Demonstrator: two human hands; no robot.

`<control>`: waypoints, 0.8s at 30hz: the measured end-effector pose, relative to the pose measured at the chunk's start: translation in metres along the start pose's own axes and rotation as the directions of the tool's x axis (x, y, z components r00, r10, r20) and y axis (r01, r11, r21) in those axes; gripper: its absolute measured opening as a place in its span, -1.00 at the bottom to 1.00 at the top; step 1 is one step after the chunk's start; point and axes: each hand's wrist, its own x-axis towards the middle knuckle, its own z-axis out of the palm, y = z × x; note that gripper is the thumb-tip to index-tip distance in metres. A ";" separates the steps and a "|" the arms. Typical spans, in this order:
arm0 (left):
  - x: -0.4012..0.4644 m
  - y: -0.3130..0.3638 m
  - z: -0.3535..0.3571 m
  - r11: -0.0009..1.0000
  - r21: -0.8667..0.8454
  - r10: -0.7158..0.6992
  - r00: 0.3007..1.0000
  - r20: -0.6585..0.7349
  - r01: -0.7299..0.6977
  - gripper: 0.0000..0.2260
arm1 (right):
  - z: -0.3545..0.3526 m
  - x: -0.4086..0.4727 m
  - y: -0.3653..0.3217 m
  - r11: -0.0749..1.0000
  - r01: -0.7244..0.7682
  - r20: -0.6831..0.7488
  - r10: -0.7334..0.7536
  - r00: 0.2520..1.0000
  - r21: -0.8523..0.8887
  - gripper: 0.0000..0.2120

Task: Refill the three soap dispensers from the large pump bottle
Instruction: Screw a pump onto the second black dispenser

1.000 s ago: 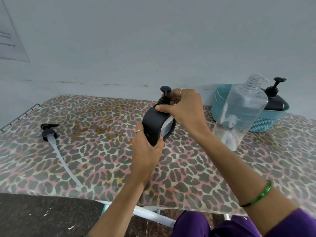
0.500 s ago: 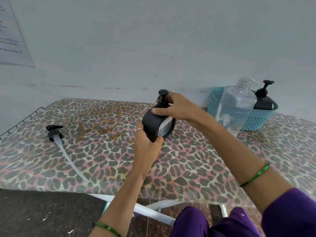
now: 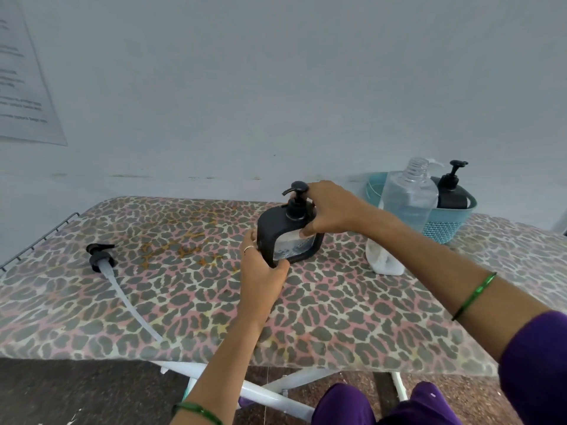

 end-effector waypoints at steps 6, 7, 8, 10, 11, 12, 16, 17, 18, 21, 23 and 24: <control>-0.007 -0.001 -0.004 0.986 0.165 -0.023 0.999 -0.036 0.029 -0.28 | -0.028 -0.009 -0.013 0.998 -0.064 -0.194 0.065 0.979 0.013 -0.59; -0.011 -0.008 -0.007 0.978 0.204 -0.029 0.999 -0.031 0.035 -0.31 | -0.033 -0.010 -0.016 0.995 -0.079 -0.239 0.092 0.967 0.066 -0.61; -0.015 -0.013 -0.010 0.969 0.245 -0.029 0.999 -0.026 0.035 -0.34 | -0.042 -0.011 -0.018 0.989 -0.092 -0.289 0.123 0.949 0.120 -0.63; -0.018 -0.013 -0.013 0.949 0.316 -0.005 1.000 -0.011 0.009 -0.41 | -0.068 -0.011 -0.018 0.962 -0.123 -0.390 0.213 0.896 0.243 -0.65; -0.018 -0.013 -0.012 0.940 0.340 0.016 1.000 0.008 -0.018 -0.45 | -0.082 -0.011 -0.014 0.945 -0.129 -0.435 0.256 0.863 0.301 -0.64; -0.018 -0.011 -0.010 0.931 0.362 0.034 0.999 0.029 -0.042 -0.48 | -0.096 -0.010 -0.009 0.926 -0.136 -0.471 0.300 0.829 0.352 -0.62; -0.016 -0.009 -0.007 0.912 0.405 0.054 0.997 0.048 -0.069 -0.55 | -0.139 -0.009 0.025 0.881 -0.213 -0.560 0.439 0.703 0.423 -0.56; -0.015 -0.010 -0.007 0.911 0.406 0.063 0.997 0.052 -0.078 -0.57 | -0.144 -0.008 0.036 0.870 -0.253 -0.566 0.472 0.676 0.424 -0.55; -0.013 -0.012 -0.007 0.906 0.414 0.069 0.996 0.058 -0.087 -0.58 | -0.146 -0.009 0.048 0.858 -0.293 -0.570 0.502 0.651 0.422 -0.53; -0.009 -0.015 -0.006 0.889 0.449 0.067 0.996 0.065 -0.089 -0.62 | -0.141 -0.011 0.081 0.814 -0.385 -0.562 0.579 0.590 0.434 -0.49; -0.006 -0.015 -0.005 0.878 0.472 0.061 0.996 0.060 -0.082 -0.64 | -0.130 -0.015 0.099 0.779 -0.430 -0.539 0.626 0.564 0.455 -0.49; -0.005 -0.015 -0.004 0.872 0.483 0.056 0.997 0.059 -0.078 -0.65 | -0.123 -0.016 0.106 0.765 -0.445 -0.524 0.643 0.558 0.465 -0.50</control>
